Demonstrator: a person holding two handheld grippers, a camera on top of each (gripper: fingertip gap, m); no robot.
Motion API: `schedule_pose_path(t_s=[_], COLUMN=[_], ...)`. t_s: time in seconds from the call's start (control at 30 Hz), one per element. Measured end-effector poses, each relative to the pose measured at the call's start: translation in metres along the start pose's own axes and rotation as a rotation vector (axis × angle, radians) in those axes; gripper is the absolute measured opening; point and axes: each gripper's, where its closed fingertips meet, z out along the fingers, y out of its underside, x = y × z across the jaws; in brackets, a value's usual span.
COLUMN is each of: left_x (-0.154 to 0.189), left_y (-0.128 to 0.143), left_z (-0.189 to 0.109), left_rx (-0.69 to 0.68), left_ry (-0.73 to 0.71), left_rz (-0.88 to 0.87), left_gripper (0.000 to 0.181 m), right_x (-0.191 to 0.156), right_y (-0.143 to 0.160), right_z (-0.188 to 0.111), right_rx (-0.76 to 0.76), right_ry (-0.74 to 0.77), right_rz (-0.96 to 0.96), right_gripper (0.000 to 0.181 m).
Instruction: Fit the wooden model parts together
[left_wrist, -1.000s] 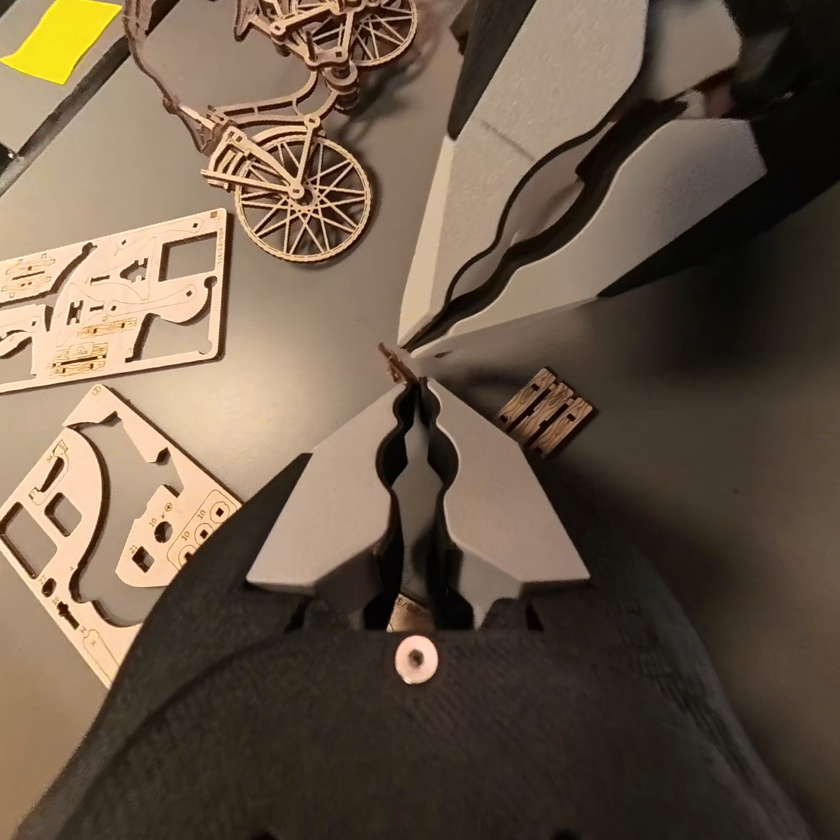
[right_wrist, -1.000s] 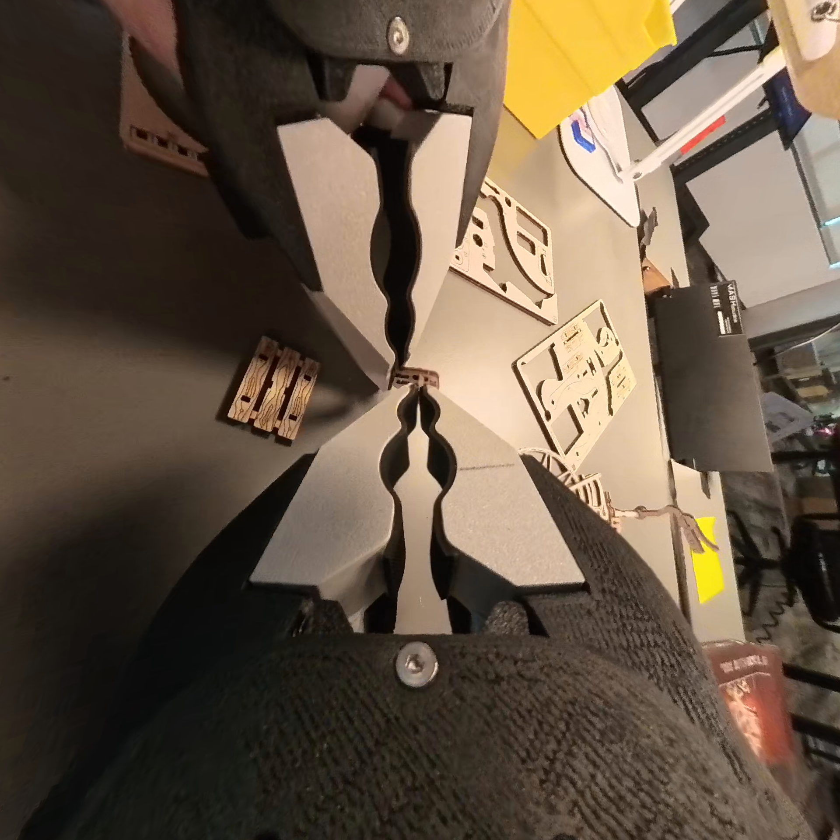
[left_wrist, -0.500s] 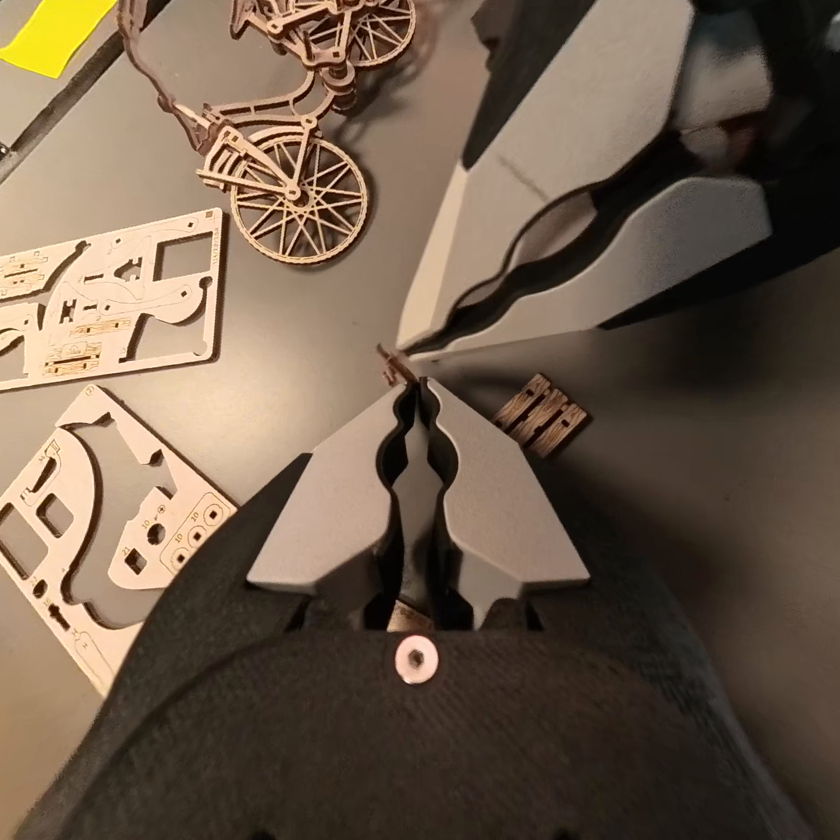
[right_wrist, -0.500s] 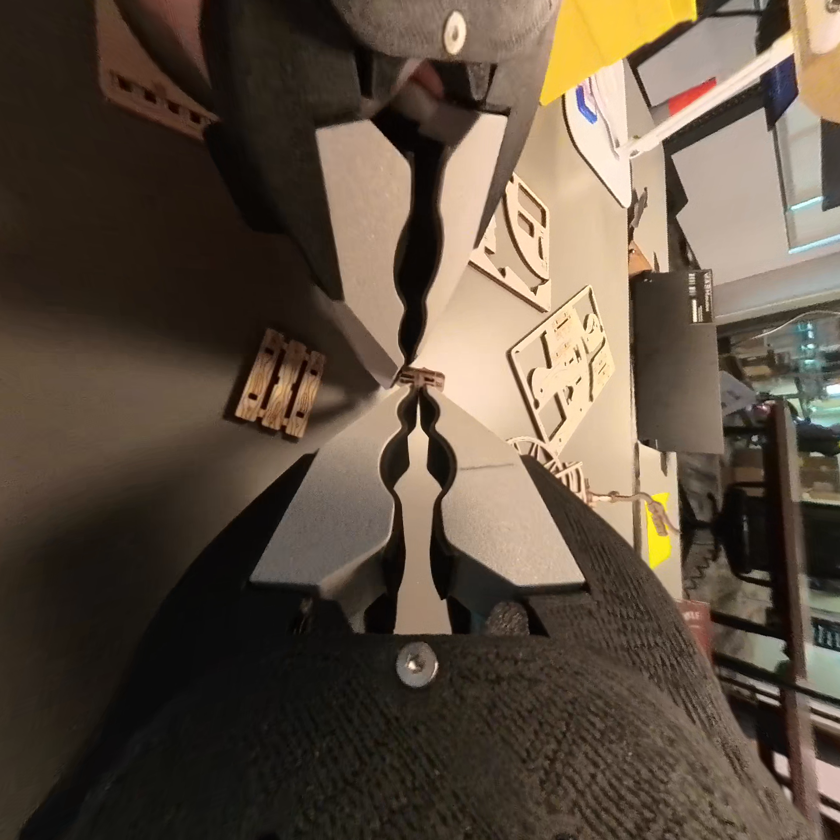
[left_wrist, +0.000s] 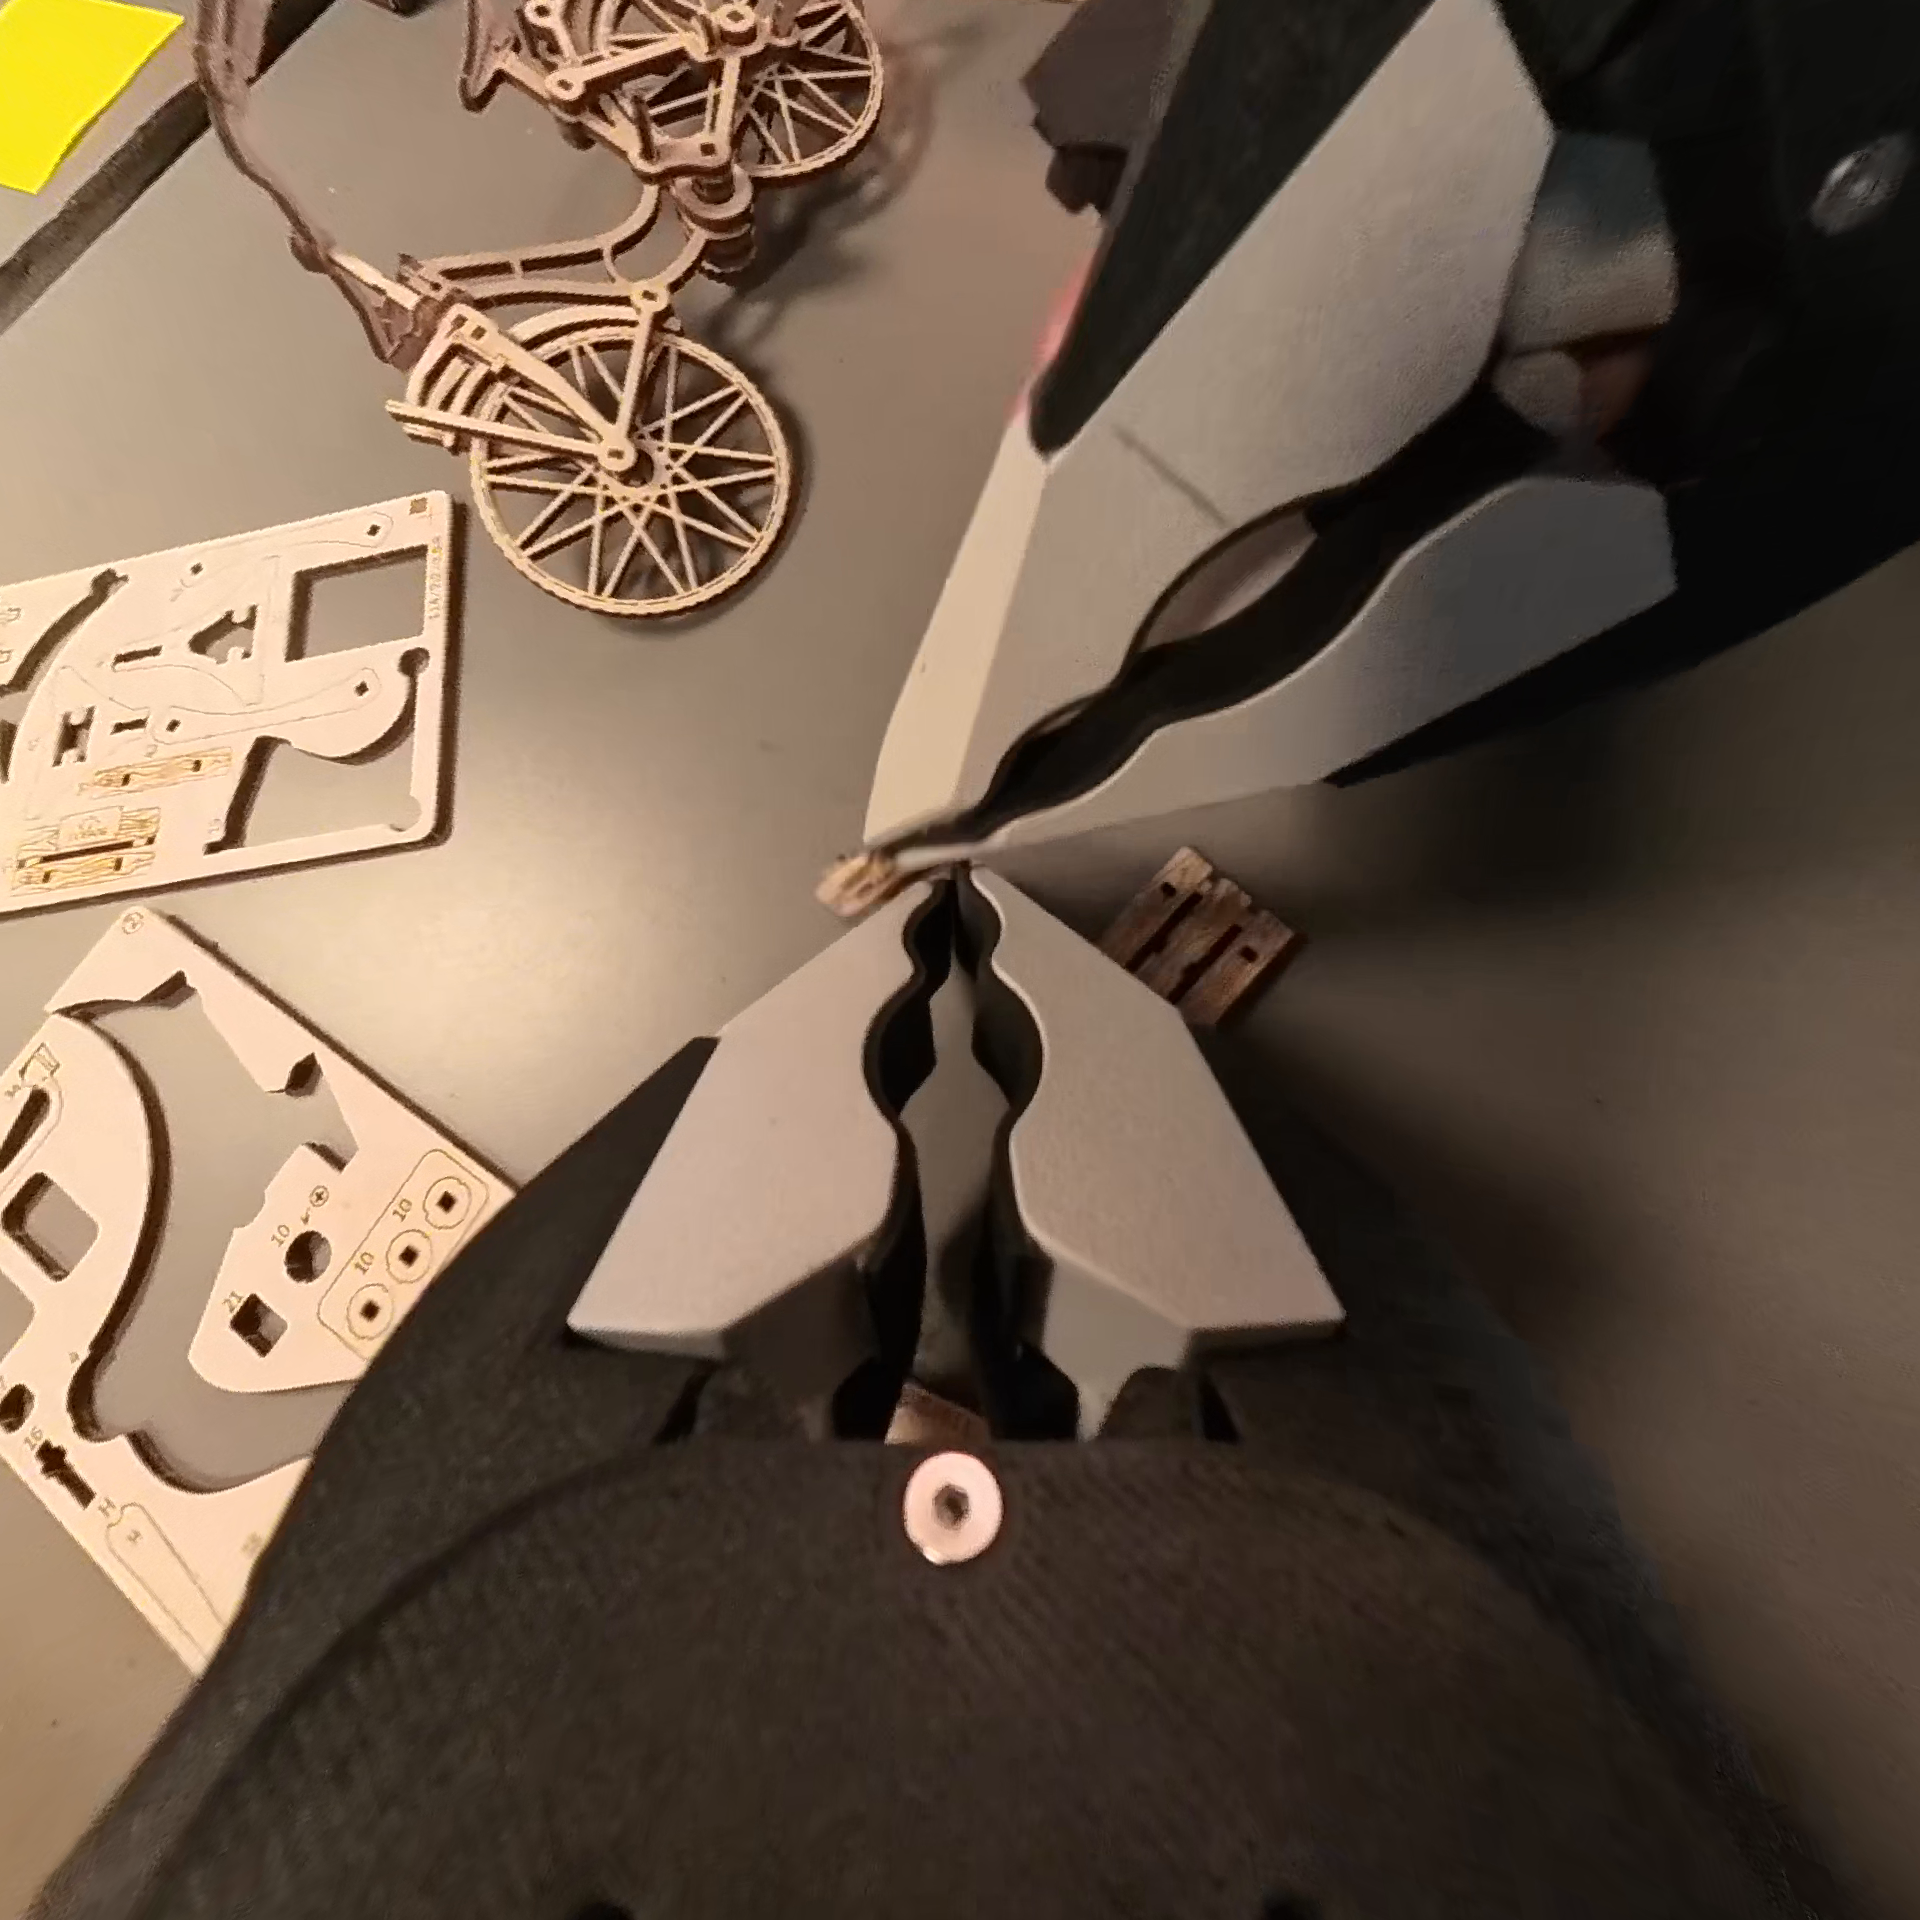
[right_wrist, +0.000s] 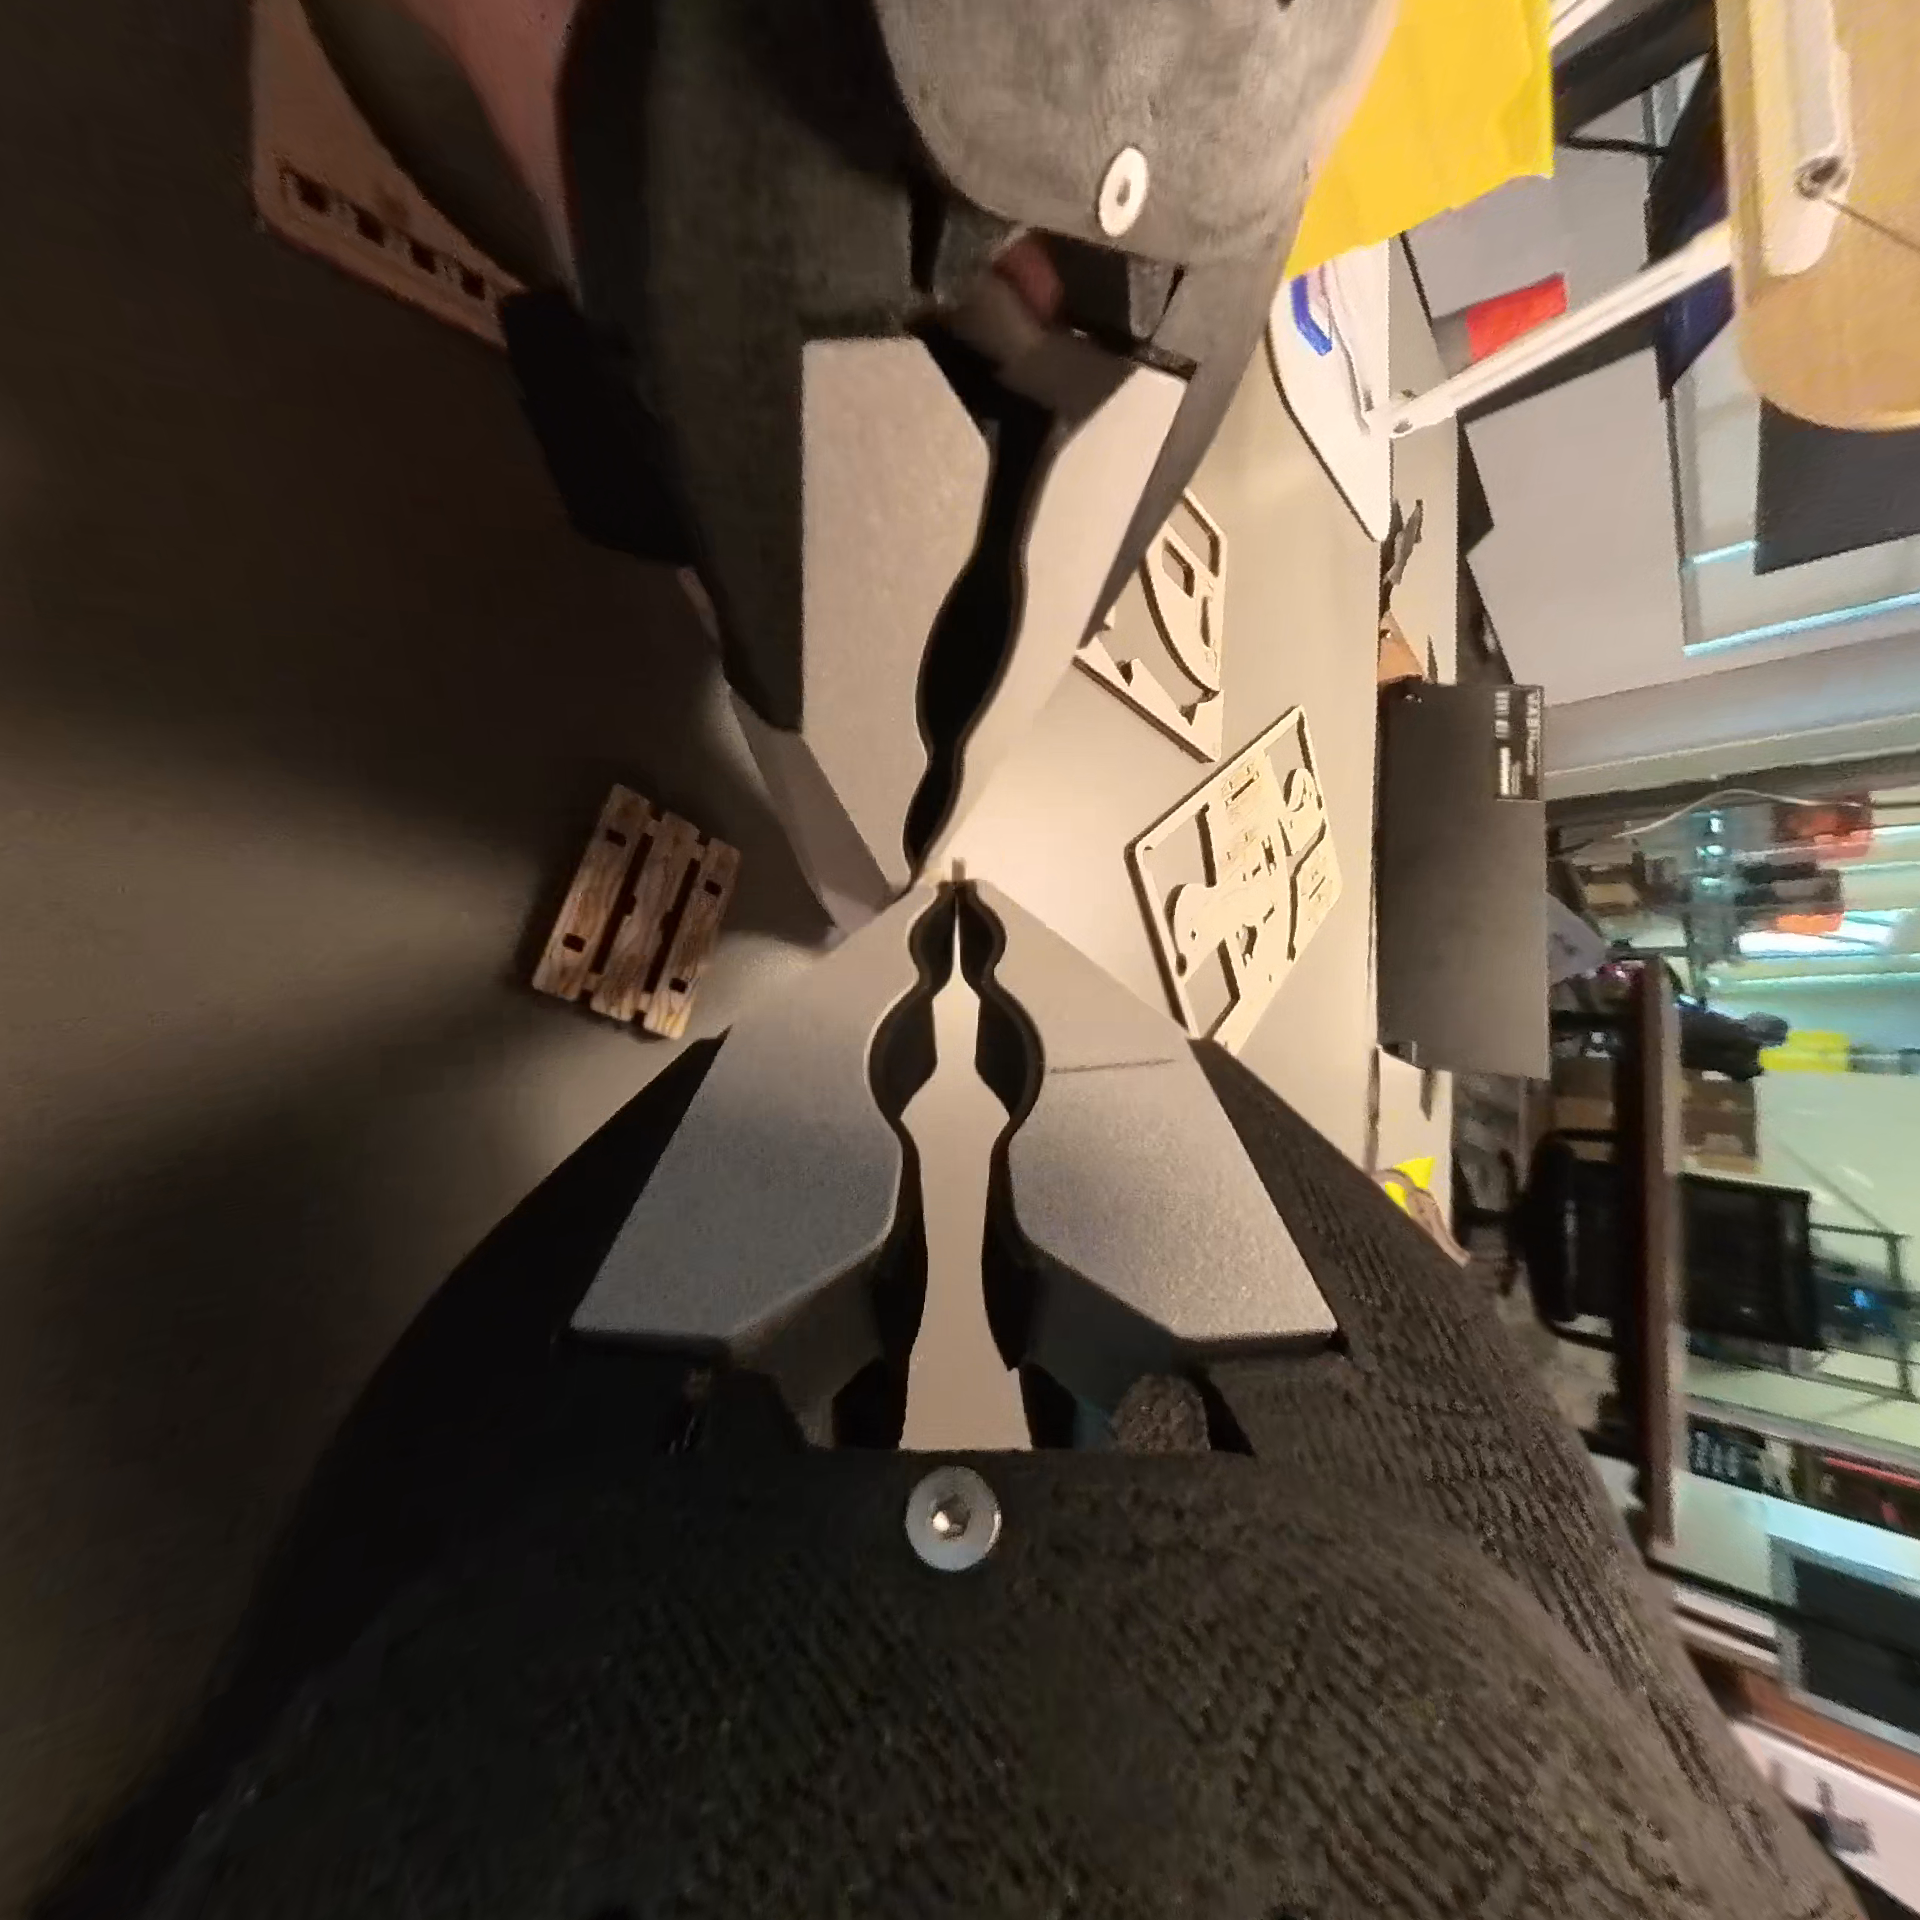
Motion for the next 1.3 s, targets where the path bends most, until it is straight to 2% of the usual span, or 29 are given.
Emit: schedule_pose_path(t_s=[0.17, 0.23, 0.33, 0.47, 0.57, 0.6, 0.73, 0.8, 0.87, 0.93, 1.0, 1.07, 1.23, 1.3], left_x=[0.001, 0.001, -0.004, -0.034, -0.054, -0.057, -0.056, -0.054, -0.049, -0.047, -0.060, -0.074, -0.082, -0.081], left_y=[0.000, -0.001, 0.000, -0.017, -0.016, -0.016, -0.025, -0.032, -0.041, -0.055, -0.063, -0.063, -0.069, -0.070], left_z=[0.000, 0.000, 0.000, -0.025, -0.036, -0.038, -0.040, -0.043, -0.048, -0.061, -0.080, -0.098, -0.131, -0.142], left_rx=[0.005, 0.013, 0.028, 0.197, 0.247, 0.254, 0.319, 0.369, 0.437, 0.547, 0.663, 0.730, 0.851, 0.894], left_ry=[0.012, 0.020, -0.005, -0.102, -0.172, -0.188, -0.167, -0.150, -0.112, -0.105, -0.203, -0.327, -0.479, -0.546], left_rz=[-0.018, -0.030, -0.047, -0.174, -0.234, -0.238, -0.263, -0.264, -0.255, -0.245, -0.247, -0.259, -0.223, -0.180], left_gripper=[0.000, 0.000, 0.000, 0.000, 0.000, 0.002, 0.031, 0.047, 0.054, 0.055, 0.053, 0.050, 0.047, 0.037], right_x=[0.002, 0.010, 0.025, 0.035, 0.036, 0.033, 0.025, 0.023, 0.025, 0.034, 0.038, 0.039, 0.042, 0.065], right_y=[-0.001, 0.001, 0.026, 0.030, 0.036, 0.036, 0.033, 0.031, 0.026, 0.021, 0.018, 0.016, 0.001, -0.025], right_z=[0.002, 0.002, 0.002, -0.009, -0.011, -0.011, -0.009, -0.008, -0.010, -0.015, -0.017, -0.017, -0.018, -0.028], right_rx=[-0.016, 0.010, -0.027, 0.120, 0.174, 0.184, 0.201, 0.200, 0.227, 0.262, 0.277, 0.262, 0.318, 0.399], right_ry=[0.039, 0.066, 0.083, 0.022, -0.015, -0.035, -0.096, -0.101, -0.075, 0.001, 0.068, 0.096, 0.110, 0.169], right_rz=[-0.059, 0.071, 0.309, 0.601, 0.702, 0.710, 0.723, 0.710, 0.680, 0.629, 0.558, 0.527, 0.538, 0.549], right_gripper=[0.000, 0.000, 0.000, 0.000, 0.000, 0.000, 0.000, 0.000, 0.000, 0.000, 0.000, 0.000, 0.000, 0.000])
